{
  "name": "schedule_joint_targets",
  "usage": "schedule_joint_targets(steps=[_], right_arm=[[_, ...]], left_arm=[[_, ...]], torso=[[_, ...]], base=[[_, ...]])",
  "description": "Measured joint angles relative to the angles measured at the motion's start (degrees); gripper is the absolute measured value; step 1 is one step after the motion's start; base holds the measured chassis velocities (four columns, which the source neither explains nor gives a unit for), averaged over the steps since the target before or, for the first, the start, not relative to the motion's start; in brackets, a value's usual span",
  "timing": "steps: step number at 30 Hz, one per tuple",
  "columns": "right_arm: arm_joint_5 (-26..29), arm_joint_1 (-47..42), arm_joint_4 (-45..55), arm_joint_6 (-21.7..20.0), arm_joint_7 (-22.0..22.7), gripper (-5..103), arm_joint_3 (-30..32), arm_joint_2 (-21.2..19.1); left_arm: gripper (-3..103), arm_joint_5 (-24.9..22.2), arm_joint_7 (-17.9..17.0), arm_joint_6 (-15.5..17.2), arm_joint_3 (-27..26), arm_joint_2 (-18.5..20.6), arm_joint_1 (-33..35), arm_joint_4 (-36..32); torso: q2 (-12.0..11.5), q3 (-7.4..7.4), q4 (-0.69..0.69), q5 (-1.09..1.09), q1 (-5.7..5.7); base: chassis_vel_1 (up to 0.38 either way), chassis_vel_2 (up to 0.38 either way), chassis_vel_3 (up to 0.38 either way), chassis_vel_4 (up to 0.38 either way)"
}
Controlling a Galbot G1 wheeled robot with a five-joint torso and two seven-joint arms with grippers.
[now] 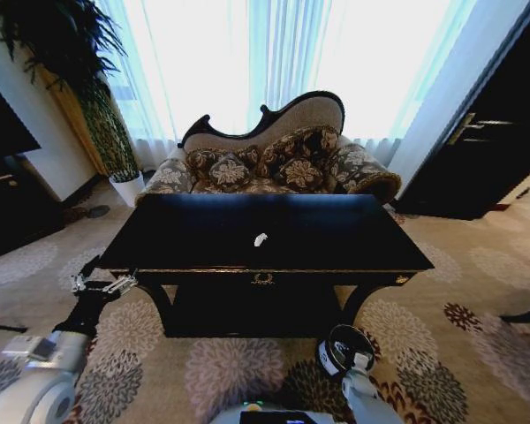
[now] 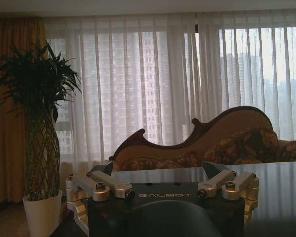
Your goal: Move to the front of the table and place the trash on the table into the trash bin.
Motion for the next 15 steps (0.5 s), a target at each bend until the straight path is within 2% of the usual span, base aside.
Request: schedule_joint_targets(steps=[3, 6, 12, 15], right_arm=[[-2.0, -2.4, 1.8, 2.0, -0.1, 100, -0.2, 0.3], [-7.9, -6.3, 3.8, 7.7, -0.4, 100, 0.2, 0.8], [-8.1, -12.7, 10.2, 11.3, -2.4, 100, 1.0, 0.9], [-7.1, -17.1, 16.9, 12.9, -3.9, 100, 1.8, 0.8]], left_arm=[[100, 0.0, 0.0, 0.0, 0.0, 0.0, 0.0, 0.0], [100, 0.0, 0.0, 0.0, 0.0, 0.0, 0.0, 0.0], [100, 0.0, 0.0, 0.0, 0.0, 0.0, 0.0, 0.0], [100, 0.0, 0.0, 0.0, 0.0, 0.0, 0.0, 0.0]], torso=[[0.0, 0.00, 0.00, 0.01, 0.00], [0.0, 0.00, -0.01, 0.00, -0.01], [0.0, 0.00, -0.02, 0.01, -0.01], [0.0, 0.00, 0.00, 0.00, -0.01]], base=[[0.000, 0.000, 0.000, 0.000], [0.000, 0.000, 0.000, 0.000], [0.000, 0.000, 0.000, 0.000], [0.000, 0.000, 0.000, 0.000]])
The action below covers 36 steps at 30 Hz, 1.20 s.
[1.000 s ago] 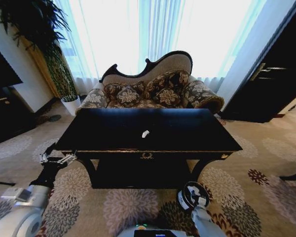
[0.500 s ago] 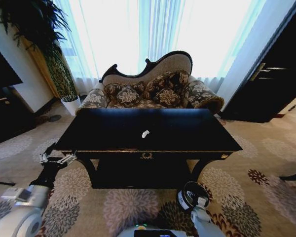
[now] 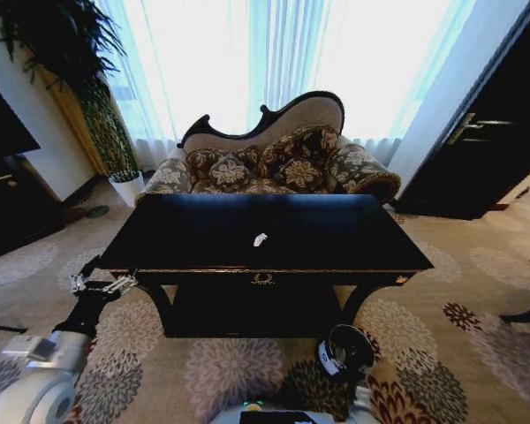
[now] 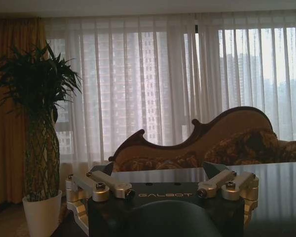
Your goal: Move to the front of the table and place the trash on the table into the trash bin.
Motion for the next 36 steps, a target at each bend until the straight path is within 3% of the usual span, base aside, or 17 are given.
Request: schedule_joint_targets(steps=[8, 18, 23, 36], right_arm=[[5.6, -10.1, 15.3, 1.7, -4.3, 100, 2.9, -0.1], [9.0, -18.3, 30.3, 1.2, -4.8, 100, 7.7, -0.6], [11.4, -22.0, 40.9, -1.0, -5.1, 100, 12.2, -0.9], [13.3, -22.8, 49.7, -5.1, -5.7, 100, 19.0, -2.7]], left_arm=[[100, 0.0, 0.0, 0.0, 0.0, 0.0, 0.0, 0.0], [100, 0.0, 0.0, 0.0, 0.0, 0.0, 0.0, 0.0], [100, 0.0, 0.0, 0.0, 0.0, 0.0, 0.0, 0.0], [100, 0.0, 0.0, 0.0, 0.0, 0.0, 0.0, 0.0]], torso=[[0.0, 0.00, -0.01, 0.01, 0.00], [0.0, 0.00, -0.01, 0.00, 0.01], [0.0, 0.00, -0.01, 0.01, 0.01], [0.0, 0.01, -0.01, 0.02, 0.01]], base=[[0.000, 0.000, 0.000, 0.000], [0.000, 0.000, 0.000, 0.000], [0.000, 0.000, 0.000, 0.000], [0.000, 0.000, 0.000, 0.000]])
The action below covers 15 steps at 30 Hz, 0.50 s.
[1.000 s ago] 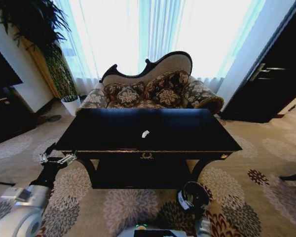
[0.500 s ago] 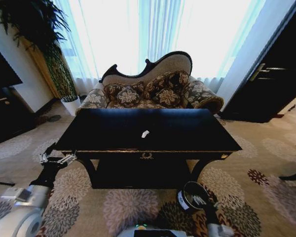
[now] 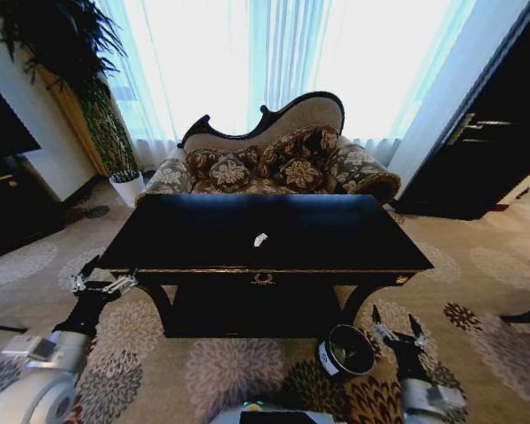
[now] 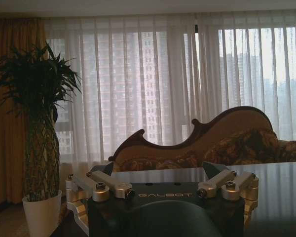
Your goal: Move to the front of the table and place the trash on the table into the trash bin.
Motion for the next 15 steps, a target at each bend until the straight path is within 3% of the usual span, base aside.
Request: schedule_joint_targets(steps=[11, 15], right_arm=[[2.4, 0.4, 8.7, -6.0, -0.1, 100, 3.0, -4.2], [3.5, 2.6, 11.1, -9.4, 0.2, 100, 3.0, -9.0]], left_arm=[[100, 0.0, 0.0, 0.0, 0.0, 0.0, 0.0, 0.0], [100, 0.0, 0.0, 0.0, 0.0, 0.0, 0.0, 0.0]], torso=[[0.0, 0.00, 0.00, -0.01, 0.00], [0.0, 0.00, 0.00, -0.01, 0.00]], base=[[0.000, 0.000, 0.000, 0.000], [0.000, 0.000, 0.000, 0.000]])
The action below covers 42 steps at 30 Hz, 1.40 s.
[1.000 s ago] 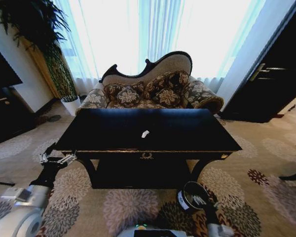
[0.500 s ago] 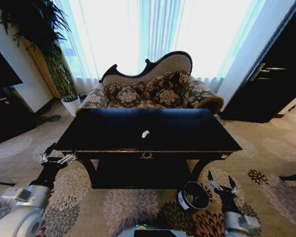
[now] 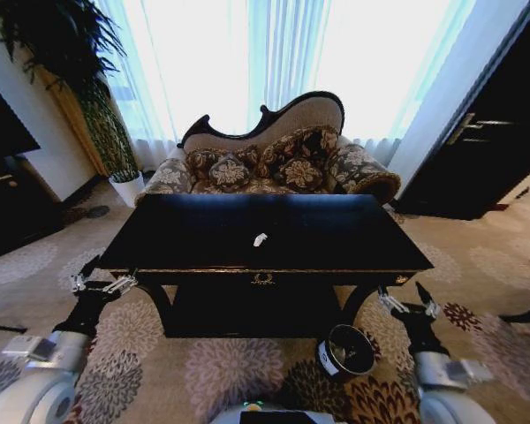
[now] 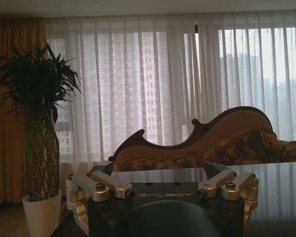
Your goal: Move to the front of the table and place the trash on the table into the trash bin.
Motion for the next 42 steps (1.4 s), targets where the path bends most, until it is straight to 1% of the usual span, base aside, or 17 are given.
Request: schedule_joint_targets(steps=[1, 5, 6, 10, 11, 13, 16, 18, 21, 22, 26, 28, 30, 32, 33, 36, 42], right_arm=[[0.0, 0.0, 0.0, 0.0, 0.0, 100, 0.0, 0.0], [3.0, 4.4, 1.7, -7.0, 1.3, 100, -0.8, -7.5], [3.0, 4.4, 1.7, -7.0, 1.3, 100, -0.8, -7.5], [12.1, 10.8, 2.6, -16.5, 3.6, 100, -2.6, -14.6], [12.1, 10.8, 2.6, -16.5, 3.6, 100, -2.6, -14.6], [15.9, 13.6, 2.8, -19.7, 4.7, 100, -4.3, -18.7], [17.5, 17.3, 2.6, -21.9, 5.5, 100, -7.2, -23.6], [18.1, 18.3, 2.5, -22.5, 5.9, 100, -7.9, -24.7], [21.9, 24.5, 1.3, -26.1, 7.4, 100, -11.8, -31.1], [21.9, 24.5, 1.3, -26.1, 7.4, 100, -11.8, -31.1], [26.3, 36.6, -2.8, -28.7, 8.3, 100, -21.1, -38.0], [26.5, 40.0, -3.8, -28.8, 8.7, 100, -24.0, -38.6], [26.7, 46.9, -6.1, -29.2, 9.5, 100, -30.9, -39.1], [28.1, 58.3, -9.0, -30.6, 11.3, 100, -42.0, -38.5], [28.1, 58.3, -9.0, -30.6, 11.3, 100, -42.0, -38.5], [30.5, 69.9, -10.1, -33.1, 13.6, 100, -52.7, -35.9], [34.8, 74.4, -9.1, -36.3, 16.2, 100, -58.7, -33.7]], left_arm=[[100, 0.0, 0.0, 0.0, 0.0, 0.0, 0.0, 0.0], [100, 0.0, 0.0, 0.0, 0.0, 0.0, 0.0, 0.0], [100, 0.0, 0.0, 0.0, 0.0, 0.0, 0.0, 0.0], [100, 0.0, 0.0, 0.0, 0.0, 0.0, 0.0, 0.0], [100, 0.0, 0.0, 0.0, 0.0, 0.0, 0.0, 0.0], [100, 0.0, 0.0, 0.0, 0.0, 0.0, 0.0, 0.0], [100, 0.0, 0.0, 0.0, 0.0, 0.0, 0.0, 0.0], [100, 0.0, 0.0, 0.0, 0.0, 0.0, 0.0, 0.0], [100, 0.0, 0.0, 0.0, 0.0, 0.0, 0.0, 0.0], [100, 0.0, 0.0, 0.0, 0.0, 0.0, 0.0, 0.0], [100, 0.0, 0.0, 0.0, 0.0, 0.0, 0.0, 0.0], [100, 0.0, 0.0, 0.0, 0.0, 0.0, 0.0, 0.0], [100, 0.0, 0.0, 0.0, 0.0, 0.0, 0.0, 0.0], [100, 0.0, 0.0, 0.0, 0.0, 0.0, 0.0, 0.0], [100, 0.0, 0.0, 0.0, 0.0, 0.0, 0.0, 0.0], [100, 0.0, 0.0, 0.0, 0.0, 0.0, 0.0, 0.0], [100, 0.0, 0.0, 0.0, 0.0, 0.0, 0.0, 0.0]], torso=[[0.0, 0.00, 0.00, 0.00, 0.00], [0.0, 0.00, 0.00, 0.00, 0.00], [0.0, 0.00, 0.00, 0.00, 0.00], [0.0, 0.00, 0.01, 0.00, 0.00], [0.0, 0.00, 0.01, 0.00, 0.00], [0.0, 0.01, 0.00, 0.02, 0.01], [0.0, 0.00, 0.00, 0.01, 0.01], [0.0, 0.00, 0.00, 0.01, 0.00], [0.0, 0.00, 0.01, 0.01, 0.01], [0.0, 0.00, 0.01, 0.01, 0.01], [0.0, 0.01, -0.01, 0.01, 0.01], [0.0, 0.00, -0.01, 0.00, 0.01], [0.0, 0.00, 0.00, -0.01, 0.00], [0.0, 0.01, 0.00, 0.02, 0.01], [0.0, 0.01, 0.00, 0.02, 0.01], [0.0, 0.01, 0.03, 0.00, 0.01], [0.0, 0.00, 0.00, -0.01, 0.00]], base=[[0.000, 0.000, 0.000, 0.000], [0.000, 0.000, 0.000, 0.000], [0.000, 0.000, 0.000, 0.000], [0.000, 0.000, 0.000, 0.000], [0.000, 0.000, 0.000, 0.000], [0.000, 0.000, 0.000, 0.000], [0.000, 0.000, 0.000, 0.000], [0.000, 0.000, 0.000, 0.000], [0.000, 0.000, 0.000, 0.000], [0.000, 0.000, 0.000, 0.000], [0.000, 0.000, 0.000, 0.000], [0.000, 0.000, 0.000, 0.000], [0.000, 0.000, 0.000, 0.000], [0.000, 0.000, 0.000, 0.000], [0.000, 0.000, 0.000, 0.000], [0.000, 0.000, 0.000, 0.000], [0.000, 0.000, 0.000, 0.000]])
